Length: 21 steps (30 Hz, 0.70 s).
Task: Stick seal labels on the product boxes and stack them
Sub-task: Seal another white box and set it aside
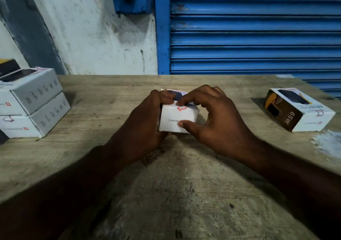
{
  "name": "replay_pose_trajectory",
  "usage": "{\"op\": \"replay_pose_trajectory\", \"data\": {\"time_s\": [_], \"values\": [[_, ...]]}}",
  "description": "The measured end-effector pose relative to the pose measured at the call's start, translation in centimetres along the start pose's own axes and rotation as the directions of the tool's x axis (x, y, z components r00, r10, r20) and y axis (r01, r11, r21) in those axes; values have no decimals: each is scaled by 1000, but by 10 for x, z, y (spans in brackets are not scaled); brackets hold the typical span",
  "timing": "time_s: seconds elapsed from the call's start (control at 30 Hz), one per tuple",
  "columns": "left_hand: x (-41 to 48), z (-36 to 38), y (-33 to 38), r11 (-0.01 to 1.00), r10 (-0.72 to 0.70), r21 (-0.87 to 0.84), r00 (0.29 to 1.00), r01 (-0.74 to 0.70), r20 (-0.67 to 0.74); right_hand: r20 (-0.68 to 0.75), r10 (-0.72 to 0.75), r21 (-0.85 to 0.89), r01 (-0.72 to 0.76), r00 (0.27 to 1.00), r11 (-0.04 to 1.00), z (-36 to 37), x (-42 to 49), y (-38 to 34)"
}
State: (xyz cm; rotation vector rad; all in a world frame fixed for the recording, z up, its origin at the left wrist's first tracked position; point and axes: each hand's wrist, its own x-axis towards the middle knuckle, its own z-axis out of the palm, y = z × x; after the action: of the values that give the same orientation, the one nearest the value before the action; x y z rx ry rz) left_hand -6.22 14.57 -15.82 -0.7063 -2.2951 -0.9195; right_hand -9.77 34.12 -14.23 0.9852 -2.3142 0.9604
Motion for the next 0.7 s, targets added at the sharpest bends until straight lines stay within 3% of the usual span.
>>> {"op": "replay_pose_trajectory", "data": {"time_s": [0.7], "values": [[-2,-3,-2,995,-90,57,994,87,63,95,12,150,-26,995,988,-7,3,-2]]}}
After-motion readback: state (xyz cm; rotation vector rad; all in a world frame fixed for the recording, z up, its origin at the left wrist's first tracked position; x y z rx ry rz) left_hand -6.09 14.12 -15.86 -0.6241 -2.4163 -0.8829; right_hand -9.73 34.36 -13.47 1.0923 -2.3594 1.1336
